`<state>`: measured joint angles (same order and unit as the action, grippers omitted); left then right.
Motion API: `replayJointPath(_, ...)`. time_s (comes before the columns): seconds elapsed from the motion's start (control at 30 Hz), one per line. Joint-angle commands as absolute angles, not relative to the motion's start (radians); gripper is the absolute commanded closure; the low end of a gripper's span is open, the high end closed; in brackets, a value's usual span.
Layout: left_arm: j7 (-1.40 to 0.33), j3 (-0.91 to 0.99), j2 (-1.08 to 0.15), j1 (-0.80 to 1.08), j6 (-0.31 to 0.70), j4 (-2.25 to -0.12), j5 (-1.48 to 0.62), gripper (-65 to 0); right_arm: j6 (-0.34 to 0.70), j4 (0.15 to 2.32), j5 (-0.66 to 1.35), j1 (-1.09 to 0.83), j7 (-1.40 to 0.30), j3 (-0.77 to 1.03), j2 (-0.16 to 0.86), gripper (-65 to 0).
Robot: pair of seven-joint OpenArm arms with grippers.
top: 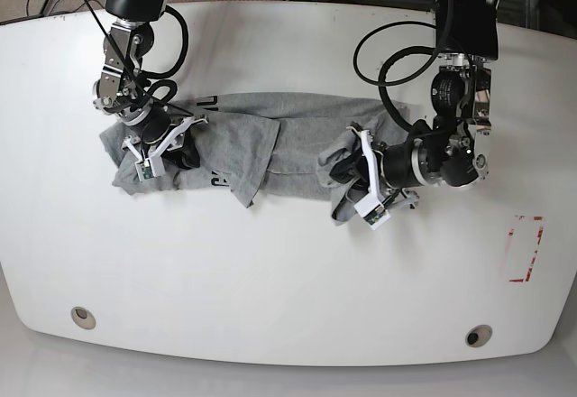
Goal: Fold the T-shirt properly
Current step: 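Move the left gripper to the strip's middle and grasp it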
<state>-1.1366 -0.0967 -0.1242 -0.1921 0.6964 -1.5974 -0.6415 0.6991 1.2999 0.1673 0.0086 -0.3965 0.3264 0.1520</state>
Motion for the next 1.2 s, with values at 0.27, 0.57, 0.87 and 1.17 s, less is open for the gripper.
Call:
replayJointPath(0.27,-1.113,-0.148,-0.119,-0.220,0.698,-1.607,-0.673,-13.3,0.697,1.313,0.173,0.025,-0.387,0.328,0.162,-8.7)
replayJointPath(0.57,-1.115,-0.180,-0.108,-0.243,0.698,-1.624,-0.699,-33.5,0.697,1.314,0.173,0.025,-0.387,0.328,0.162,-8.7)
replayJointPath(0.87,-1.210,-0.148,-0.107,-0.285,0.698,-1.692,-0.924,-33.2,0.697,1.314,0.173,0.024,-0.387,0.326,0.143,-8.7)
replayJointPath(1.17,-1.205,-0.024,-0.179,-0.249,0.698,-1.632,-0.814,-33.1,0.697,1.316,0.173,0.024,-0.387,0.328,0.133,-8.7)
